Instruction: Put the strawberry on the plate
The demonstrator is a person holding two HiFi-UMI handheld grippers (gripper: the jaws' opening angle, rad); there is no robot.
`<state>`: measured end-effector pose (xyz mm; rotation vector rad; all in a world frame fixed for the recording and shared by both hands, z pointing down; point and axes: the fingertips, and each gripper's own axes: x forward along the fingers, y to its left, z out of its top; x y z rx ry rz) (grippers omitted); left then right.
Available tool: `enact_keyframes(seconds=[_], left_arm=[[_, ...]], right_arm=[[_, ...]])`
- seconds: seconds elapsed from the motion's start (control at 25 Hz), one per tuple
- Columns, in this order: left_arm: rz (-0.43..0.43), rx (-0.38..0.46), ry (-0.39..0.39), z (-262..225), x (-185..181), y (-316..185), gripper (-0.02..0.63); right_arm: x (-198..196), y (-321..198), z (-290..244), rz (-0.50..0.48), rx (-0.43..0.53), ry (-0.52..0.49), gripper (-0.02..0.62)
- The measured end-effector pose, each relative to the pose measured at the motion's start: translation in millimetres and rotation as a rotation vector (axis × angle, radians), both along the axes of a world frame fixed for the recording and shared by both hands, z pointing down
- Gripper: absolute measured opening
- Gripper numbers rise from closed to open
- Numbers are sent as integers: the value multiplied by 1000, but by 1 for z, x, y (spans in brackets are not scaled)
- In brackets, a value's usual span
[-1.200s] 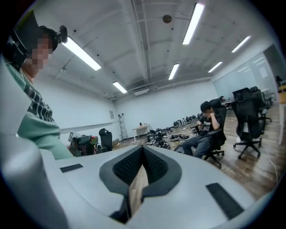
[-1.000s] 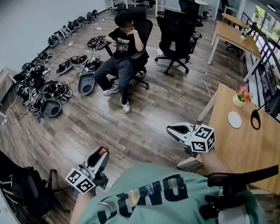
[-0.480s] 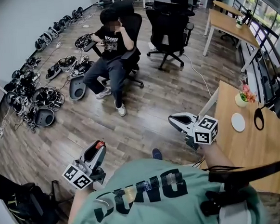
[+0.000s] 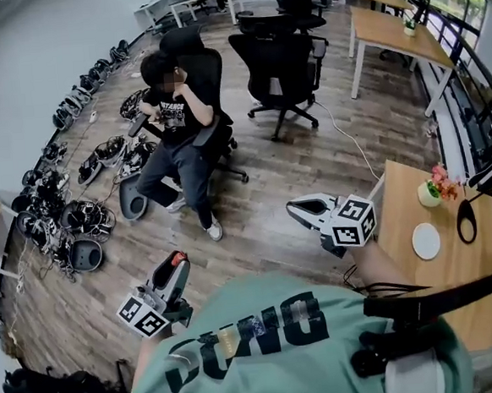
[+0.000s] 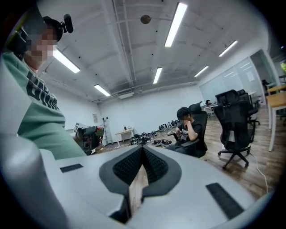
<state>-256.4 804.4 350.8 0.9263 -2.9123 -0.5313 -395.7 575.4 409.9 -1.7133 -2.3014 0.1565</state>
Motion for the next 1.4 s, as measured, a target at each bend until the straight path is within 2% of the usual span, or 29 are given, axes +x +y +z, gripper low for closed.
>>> enact_keyframes(seconds=[0.08,0.2,0.32,0.44,0.64,0.8,0.88,1.04,1.2,1.4], left_arm=[[85,-17,27,9,-36,-15,141],[200,7,76,25,-89,-28,141],[306,2,76,36,-132,-42,141],[480,23,64,40,-185,-63,141],[749,46,31,28,-272,-70,141],[878,38,20,18,-318,-57,141],[967,52,37,25,-335,-66,141],[1087,68,70,36,-352,-84,141],[1241,87,100,46,-341,-139,141],[1344,58,78,45,-311,-216,141]], right_arm=[[-18,-20,8,65,-4,18,6],[-38,-63,22,223,-14,60,6],[-51,-91,37,341,-6,87,5],[-56,-113,43,501,12,90,6],[-69,-117,22,780,14,55,5],[-65,-103,16,936,17,68,5],[-54,-102,16,1035,16,84,6],[-41,-94,16,1135,49,102,6],[0,-121,15,1286,59,117,6],[49,-174,23,1381,18,103,6]])
